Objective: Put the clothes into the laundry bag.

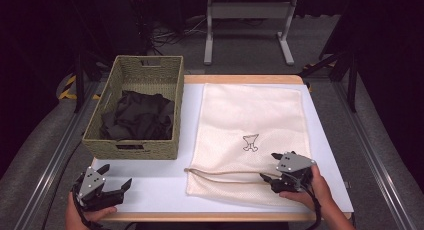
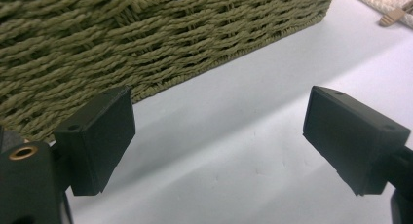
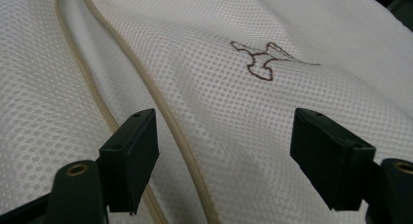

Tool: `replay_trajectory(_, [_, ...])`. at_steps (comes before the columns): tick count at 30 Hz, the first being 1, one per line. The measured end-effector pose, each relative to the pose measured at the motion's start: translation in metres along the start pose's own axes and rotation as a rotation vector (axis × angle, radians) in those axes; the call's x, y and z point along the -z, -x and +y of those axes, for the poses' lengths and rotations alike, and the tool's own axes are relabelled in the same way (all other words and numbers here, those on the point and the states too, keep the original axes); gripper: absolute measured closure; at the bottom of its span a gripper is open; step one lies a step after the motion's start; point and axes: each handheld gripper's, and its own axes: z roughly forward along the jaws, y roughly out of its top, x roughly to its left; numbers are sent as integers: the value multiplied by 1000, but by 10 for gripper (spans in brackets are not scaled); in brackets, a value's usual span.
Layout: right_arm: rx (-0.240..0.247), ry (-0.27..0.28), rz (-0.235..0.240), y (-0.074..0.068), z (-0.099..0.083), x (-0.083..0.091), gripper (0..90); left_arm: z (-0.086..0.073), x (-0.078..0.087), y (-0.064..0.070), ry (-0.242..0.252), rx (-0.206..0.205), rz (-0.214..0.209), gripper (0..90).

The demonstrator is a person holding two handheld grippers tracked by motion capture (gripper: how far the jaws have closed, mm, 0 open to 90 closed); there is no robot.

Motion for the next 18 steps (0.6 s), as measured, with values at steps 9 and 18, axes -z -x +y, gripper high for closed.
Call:
replay_trajectory(9, [34,-107,4,-8,9,-27,297,9,1,-3,6,-31,1,111])
replay_trajectory(18, [49,-162,-2,-5,15,-39,663,49,24,-22,102,-57,-19,70])
